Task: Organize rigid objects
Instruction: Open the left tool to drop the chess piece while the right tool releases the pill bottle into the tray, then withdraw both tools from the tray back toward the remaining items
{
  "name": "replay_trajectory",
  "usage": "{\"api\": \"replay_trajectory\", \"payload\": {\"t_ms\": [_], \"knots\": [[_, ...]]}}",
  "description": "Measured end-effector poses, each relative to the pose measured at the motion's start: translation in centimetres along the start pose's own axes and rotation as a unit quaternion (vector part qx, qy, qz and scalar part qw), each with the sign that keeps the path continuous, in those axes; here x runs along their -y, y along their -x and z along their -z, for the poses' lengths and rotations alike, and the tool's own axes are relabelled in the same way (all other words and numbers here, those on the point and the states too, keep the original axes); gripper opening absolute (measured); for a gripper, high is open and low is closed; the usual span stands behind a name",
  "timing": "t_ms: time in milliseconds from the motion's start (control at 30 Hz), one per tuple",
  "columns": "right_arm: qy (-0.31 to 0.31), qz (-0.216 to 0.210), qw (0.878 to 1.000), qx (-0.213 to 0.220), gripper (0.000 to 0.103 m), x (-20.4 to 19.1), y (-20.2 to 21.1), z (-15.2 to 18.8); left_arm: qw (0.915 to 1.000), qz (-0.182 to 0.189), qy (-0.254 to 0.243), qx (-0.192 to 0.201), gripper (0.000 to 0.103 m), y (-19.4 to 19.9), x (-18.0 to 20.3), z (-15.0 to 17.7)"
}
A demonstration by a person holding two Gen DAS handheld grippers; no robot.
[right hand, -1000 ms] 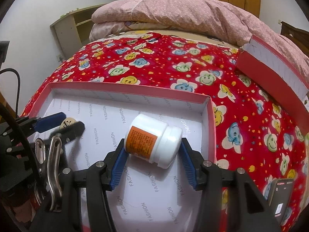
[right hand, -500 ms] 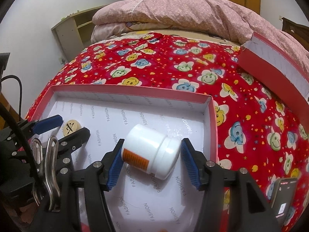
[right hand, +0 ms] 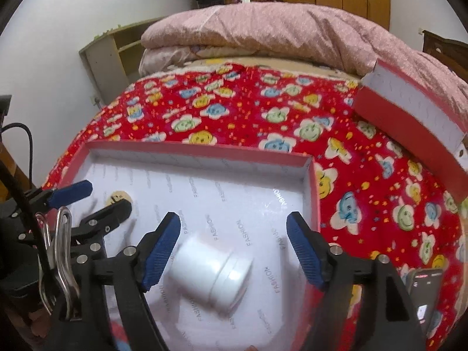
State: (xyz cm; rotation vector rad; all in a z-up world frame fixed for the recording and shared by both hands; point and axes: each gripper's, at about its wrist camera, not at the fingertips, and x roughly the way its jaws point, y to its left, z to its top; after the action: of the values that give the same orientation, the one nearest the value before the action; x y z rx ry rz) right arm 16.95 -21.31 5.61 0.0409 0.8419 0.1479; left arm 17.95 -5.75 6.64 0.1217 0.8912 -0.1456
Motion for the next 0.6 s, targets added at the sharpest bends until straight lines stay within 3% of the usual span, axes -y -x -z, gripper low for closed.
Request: {"api": "replay_trajectory", "payload": {"t_ms": [600], "knots": [[0.009, -0.016, 0.999, 0.033, 0.077, -2.2, 7.5, 1.6, 0.9992, 0.0, 0.005, 0.04, 0.068, 8.4, -0.7, 2.5]]}}
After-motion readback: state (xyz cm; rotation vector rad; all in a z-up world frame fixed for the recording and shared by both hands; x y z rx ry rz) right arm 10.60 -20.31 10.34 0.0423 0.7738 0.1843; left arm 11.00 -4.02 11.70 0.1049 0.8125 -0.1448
